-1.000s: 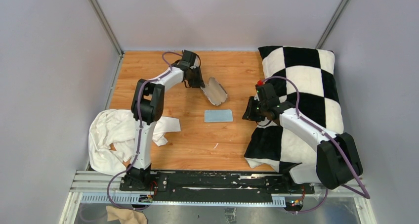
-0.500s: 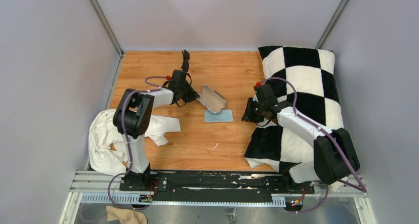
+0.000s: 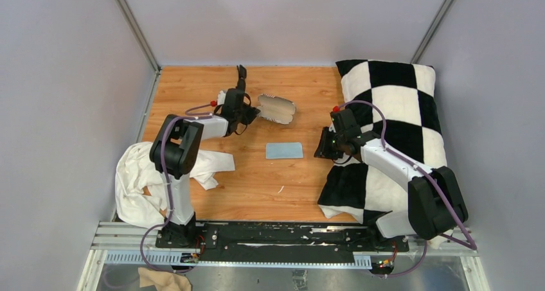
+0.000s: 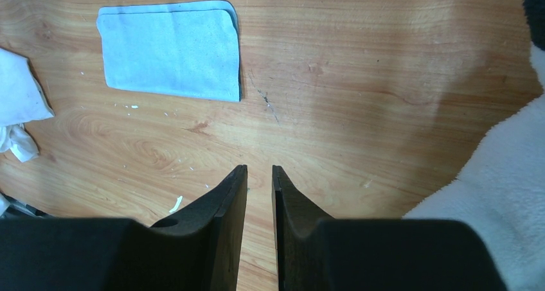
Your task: Organize the sunglasses
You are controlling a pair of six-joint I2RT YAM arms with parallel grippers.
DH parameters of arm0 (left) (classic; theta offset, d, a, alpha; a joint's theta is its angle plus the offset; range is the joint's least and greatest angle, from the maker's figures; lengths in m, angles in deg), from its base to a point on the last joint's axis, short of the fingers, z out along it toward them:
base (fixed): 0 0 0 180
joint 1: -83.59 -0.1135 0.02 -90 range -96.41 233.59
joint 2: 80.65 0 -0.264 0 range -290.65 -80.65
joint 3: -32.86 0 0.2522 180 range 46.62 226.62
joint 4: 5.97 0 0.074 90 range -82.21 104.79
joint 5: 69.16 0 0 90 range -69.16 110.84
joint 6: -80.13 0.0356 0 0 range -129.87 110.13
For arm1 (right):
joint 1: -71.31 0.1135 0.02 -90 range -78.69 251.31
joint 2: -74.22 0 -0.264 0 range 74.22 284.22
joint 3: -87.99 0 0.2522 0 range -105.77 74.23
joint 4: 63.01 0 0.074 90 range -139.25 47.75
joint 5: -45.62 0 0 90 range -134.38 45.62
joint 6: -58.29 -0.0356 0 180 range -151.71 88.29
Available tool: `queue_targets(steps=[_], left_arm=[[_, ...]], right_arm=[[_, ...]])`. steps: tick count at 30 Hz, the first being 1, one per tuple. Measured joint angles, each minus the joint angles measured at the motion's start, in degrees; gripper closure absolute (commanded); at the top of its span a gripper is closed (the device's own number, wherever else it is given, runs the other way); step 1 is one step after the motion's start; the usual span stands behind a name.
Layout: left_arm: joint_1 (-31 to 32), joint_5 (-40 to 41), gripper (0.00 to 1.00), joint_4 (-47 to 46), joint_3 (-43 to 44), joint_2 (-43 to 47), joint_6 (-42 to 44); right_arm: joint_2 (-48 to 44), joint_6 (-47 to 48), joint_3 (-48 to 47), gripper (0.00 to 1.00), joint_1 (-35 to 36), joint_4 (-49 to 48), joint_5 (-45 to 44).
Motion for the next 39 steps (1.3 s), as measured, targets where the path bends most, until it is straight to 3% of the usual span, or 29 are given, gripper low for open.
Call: queue_targets(steps=[3,10,16,26,39], left_arm=[[0.7,0.8,0.66,-0.6,0.1,-1.2,-2.2],[2.6,1.4,0.61,-1.8,-1.6,-0.9,-4.0],[2.6,1.5,0.5,-1.8,-7.0,3.9,-3.6],[2.6,0.4,0.49,-0.8,-11.2,18.9,7.3],[8.8,-11.8,0.49,6.4,-23.6,22.6,23.0]], right_arm=[[0.0,0.0,0.0,0.74,0.0,0.0,0.0],[-0.2,0.0,0.0,0.74,0.0,0.1,0.0],[-0.2,0.0,0.0,0.74,0.0,0.0,0.1],[3.1,-0.3,-1.8,0.64,0.7,-0.9,1.4],[17.4,-1.4,-9.8,0.61,2.4,-3.7,2.4]])
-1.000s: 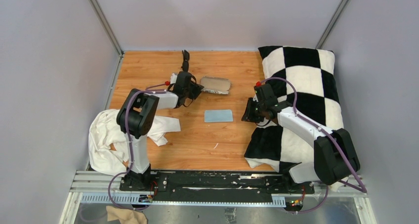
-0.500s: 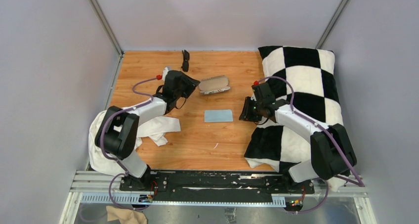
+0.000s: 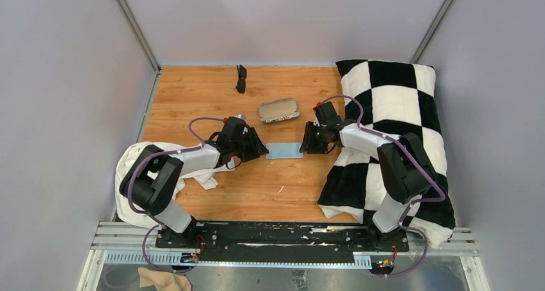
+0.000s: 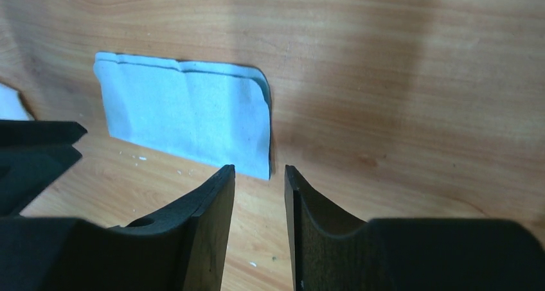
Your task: Organize the sunglasses
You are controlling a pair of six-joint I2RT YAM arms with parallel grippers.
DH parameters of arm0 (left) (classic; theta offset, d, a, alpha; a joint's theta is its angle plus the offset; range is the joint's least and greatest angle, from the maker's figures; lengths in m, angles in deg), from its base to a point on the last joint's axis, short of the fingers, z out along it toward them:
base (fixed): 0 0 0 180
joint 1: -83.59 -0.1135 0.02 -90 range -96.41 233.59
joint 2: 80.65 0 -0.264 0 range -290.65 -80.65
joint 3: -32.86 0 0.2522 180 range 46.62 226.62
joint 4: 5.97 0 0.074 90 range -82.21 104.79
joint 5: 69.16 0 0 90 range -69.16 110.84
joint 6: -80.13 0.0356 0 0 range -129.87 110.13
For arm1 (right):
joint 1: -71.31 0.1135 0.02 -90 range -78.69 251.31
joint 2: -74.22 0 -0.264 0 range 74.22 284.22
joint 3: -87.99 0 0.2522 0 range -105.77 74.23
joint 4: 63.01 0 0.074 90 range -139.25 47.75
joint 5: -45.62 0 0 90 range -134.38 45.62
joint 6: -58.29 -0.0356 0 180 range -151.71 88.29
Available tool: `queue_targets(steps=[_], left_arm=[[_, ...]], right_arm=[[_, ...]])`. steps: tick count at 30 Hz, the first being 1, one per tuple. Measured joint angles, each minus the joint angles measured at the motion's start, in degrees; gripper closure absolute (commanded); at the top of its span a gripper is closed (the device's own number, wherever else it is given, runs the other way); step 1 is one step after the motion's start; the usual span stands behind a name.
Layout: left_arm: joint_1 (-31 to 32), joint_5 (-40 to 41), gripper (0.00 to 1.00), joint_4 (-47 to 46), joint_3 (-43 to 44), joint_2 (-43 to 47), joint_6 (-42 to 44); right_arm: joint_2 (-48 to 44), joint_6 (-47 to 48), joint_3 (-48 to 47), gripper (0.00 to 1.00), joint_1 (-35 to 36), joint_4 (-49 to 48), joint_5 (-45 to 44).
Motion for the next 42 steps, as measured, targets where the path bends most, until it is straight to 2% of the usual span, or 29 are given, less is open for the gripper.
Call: queue_targets(steps=[5,16,22,26,28,34,42], left_arm=[[0.7,-3.8,0.53,0.1,0.3,-3.5,2.3],[1.2,-6.7,0.59,-2.0,4.5,-8.9,4.2],[1.4,-6.0,0.57,-1.4,5.4,-9.3,5.6],[1.6,-2.7,0.49,2.7,6.8,-8.3,7.7],[1.7,-0.6,0.48,5.2,7.7,-7.7,9.0],[1.7,2.4,0.55,9.1,9.0,-7.2,10.8],[1.6,0.7,0.6,7.7,10.0,-9.2,10.3]], right_arm=[[4.1,-0.6,-1.6,0.62,0.9,-0.9,0.1],[4.8,-1.7,-2.1,0.63,1.7,-1.5,-0.2],[4.8,-1.7,-2.1,0.63,1.8,-1.5,-0.9],[4.8,-1.7,-2.1,0.63,1.8,-1.5,-1.1],[4.8,-1.7,-2.1,0.63,1.8,-1.5,-1.1],[4.8,-1.7,-2.1,0.63,1.8,-1.5,-1.2],[4.7,-1.6,-2.1,0.63,1.8,-1.5,-1.7]])
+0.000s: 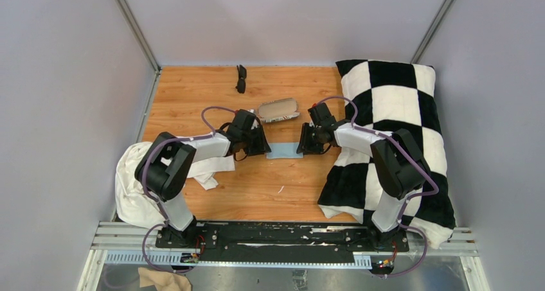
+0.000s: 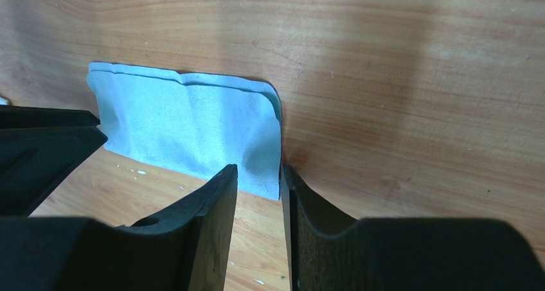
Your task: Organize the sunglasses
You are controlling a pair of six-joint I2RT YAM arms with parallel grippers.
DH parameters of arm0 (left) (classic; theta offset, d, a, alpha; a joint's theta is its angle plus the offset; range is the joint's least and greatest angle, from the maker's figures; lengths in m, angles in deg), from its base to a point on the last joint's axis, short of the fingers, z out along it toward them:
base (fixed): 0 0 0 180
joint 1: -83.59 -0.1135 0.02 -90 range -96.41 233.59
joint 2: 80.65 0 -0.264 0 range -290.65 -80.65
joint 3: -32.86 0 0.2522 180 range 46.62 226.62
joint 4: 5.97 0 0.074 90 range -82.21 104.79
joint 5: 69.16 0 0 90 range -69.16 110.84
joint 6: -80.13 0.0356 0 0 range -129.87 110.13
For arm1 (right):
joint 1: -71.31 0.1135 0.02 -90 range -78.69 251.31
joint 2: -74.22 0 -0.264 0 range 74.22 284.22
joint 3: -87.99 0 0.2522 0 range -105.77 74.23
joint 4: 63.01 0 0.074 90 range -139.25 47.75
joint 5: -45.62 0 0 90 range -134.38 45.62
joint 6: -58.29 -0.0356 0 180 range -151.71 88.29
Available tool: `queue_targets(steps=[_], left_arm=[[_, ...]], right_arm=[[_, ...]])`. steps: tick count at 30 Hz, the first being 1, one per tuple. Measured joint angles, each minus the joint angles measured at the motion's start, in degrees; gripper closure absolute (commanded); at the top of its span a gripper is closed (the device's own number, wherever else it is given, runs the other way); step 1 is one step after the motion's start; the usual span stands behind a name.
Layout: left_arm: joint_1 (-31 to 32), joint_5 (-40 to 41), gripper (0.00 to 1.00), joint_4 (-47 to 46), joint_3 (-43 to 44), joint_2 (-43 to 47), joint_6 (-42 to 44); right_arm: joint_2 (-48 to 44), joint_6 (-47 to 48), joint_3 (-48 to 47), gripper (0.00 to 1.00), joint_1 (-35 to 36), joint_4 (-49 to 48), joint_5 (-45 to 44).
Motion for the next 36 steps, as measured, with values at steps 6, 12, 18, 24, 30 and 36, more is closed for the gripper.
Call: queue_targets(steps=[6,12,18,24,30,36], left_arm=[[0.0,-2.1,0.67,-2.5,0.3,-1.6,-1.2],[0.0,-2.7,0.75,-3.1,0.4,-2.3,-1.7],[0.0,-3.7,0.79,-3.6,0.9,-3.2,-1.8],[0.0,-4.8,0.89,-4.2,1.2,-4.0,-1.9],[0.0,-5.8,1.0,-4.8,1.3,-4.3,-2.0],[0.0,-6.1,1.0,-4.9,1.3,-4.4,-2.0]], right_arm=[[0.0,0.0,0.0,0.63,0.0,0.0,-0.3],[0.0,0.0,0.0,0.63,0.0,0.0,-0.3],[0.0,0.0,0.0,0.64,0.0,0.0,-0.3],[0.2,0.0,-0.1,0.71,0.0,0.0,-0.3],[0.9,0.0,-0.6,0.76,0.0,-0.1,-0.2],[1.2,0.0,-0.7,0.71,0.0,-0.6,0.1]])
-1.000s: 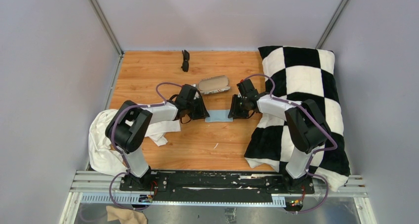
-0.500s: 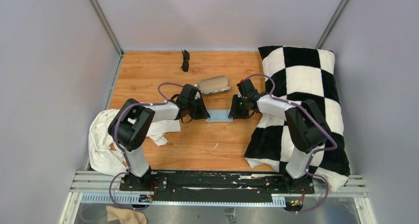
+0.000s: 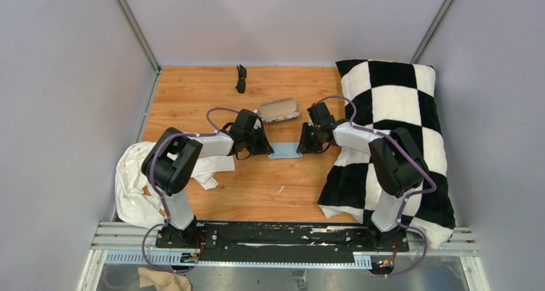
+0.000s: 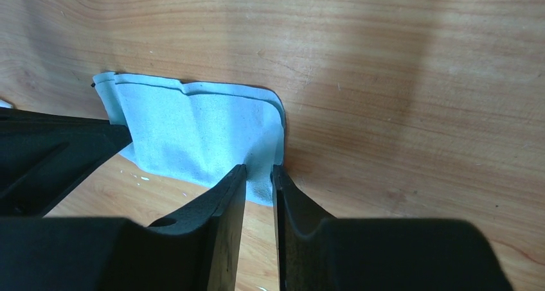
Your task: Organize the sunglasses
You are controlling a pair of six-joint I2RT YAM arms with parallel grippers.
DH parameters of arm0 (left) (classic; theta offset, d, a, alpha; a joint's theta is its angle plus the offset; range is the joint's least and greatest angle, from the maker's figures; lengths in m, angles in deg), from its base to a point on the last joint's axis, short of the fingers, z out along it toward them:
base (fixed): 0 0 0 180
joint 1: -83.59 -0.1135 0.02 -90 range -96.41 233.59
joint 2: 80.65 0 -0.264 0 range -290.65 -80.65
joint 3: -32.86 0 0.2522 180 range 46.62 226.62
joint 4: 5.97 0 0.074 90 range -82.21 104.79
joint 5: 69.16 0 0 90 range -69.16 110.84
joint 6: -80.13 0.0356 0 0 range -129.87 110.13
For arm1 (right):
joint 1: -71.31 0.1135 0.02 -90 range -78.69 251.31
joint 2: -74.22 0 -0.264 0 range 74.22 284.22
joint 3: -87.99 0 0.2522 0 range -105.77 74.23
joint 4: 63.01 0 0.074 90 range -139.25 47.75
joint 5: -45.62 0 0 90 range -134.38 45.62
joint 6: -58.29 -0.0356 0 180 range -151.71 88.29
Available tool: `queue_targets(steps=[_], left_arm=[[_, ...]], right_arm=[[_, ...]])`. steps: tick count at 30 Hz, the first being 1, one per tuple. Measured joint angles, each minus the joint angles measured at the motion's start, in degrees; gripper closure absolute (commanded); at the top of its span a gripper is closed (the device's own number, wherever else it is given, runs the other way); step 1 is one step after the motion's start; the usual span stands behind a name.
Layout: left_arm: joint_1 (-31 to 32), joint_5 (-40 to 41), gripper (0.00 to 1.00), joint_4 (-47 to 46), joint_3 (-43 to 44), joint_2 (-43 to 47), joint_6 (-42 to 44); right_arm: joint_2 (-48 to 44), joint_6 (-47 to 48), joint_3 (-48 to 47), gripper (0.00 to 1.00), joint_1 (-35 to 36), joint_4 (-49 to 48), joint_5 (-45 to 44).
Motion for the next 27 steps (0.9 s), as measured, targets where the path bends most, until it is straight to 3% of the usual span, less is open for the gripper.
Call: queue_targets(steps=[9,27], left_arm=[[0.0,-0.3,1.0,0.0,0.3,-0.2,0.2],[0.0,-0.7,1.0,1.0,1.2,-0.7,0.7]], right_arm=[[0.5,-0.1,-1.1,0.67,0.0,0.1,-1.5],[1.7,1.5,-3.8,0.7,2.4,2.5,-7.6]])
